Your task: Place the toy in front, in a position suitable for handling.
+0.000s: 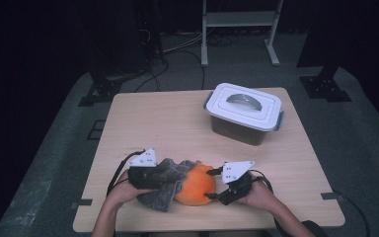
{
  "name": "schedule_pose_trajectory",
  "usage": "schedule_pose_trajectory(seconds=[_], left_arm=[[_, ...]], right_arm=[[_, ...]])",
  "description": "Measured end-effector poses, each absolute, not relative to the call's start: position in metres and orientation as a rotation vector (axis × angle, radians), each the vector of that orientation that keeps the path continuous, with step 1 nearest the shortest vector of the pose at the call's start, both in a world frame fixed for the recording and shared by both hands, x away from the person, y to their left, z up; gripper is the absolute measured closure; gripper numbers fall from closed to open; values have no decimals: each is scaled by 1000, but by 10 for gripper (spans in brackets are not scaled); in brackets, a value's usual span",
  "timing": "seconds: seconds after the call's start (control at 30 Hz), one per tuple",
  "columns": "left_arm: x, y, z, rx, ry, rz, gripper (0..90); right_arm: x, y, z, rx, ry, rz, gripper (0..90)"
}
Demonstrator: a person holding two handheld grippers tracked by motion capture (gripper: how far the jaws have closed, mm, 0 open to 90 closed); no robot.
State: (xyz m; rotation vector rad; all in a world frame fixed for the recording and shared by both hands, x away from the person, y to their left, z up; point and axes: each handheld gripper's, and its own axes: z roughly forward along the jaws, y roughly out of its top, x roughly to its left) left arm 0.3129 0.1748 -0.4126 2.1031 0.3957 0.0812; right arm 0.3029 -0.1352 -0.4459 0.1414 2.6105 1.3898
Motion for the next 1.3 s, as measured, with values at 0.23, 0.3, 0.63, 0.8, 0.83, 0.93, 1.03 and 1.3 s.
schedule_pose_trajectory(seconds=[0.23, 0.3, 0.63, 0.8, 0.83, 0.93, 1.03, 1.3], left_arm=[[304, 146, -420, 2105, 265, -33, 683], [304, 147, -419, 2100, 266, -24, 683], [313, 179, -419, 2086, 383, 29, 680], [301, 154, -410, 2049, 235, -18, 673], [301, 154, -410, 2049, 235, -18, 673], [292, 130, -411, 2135, 142, 3, 668], [295, 133, -414, 2128, 150, 1, 672], [309, 171, -418, 2132, 317, 85, 667]], right_arm=[[302, -132, -436, 206, 2592, 1443, 264], [303, -134, -440, 200, 2596, 1420, 310], [309, -142, -443, 231, 2610, 1458, 374], [307, -142, -443, 237, 2617, 1442, 372], [307, -142, -443, 237, 2617, 1442, 372], [306, -140, -443, 235, 2613, 1440, 373], [306, -141, -444, 247, 2618, 1443, 378], [306, -139, -444, 257, 2613, 1448, 385]])
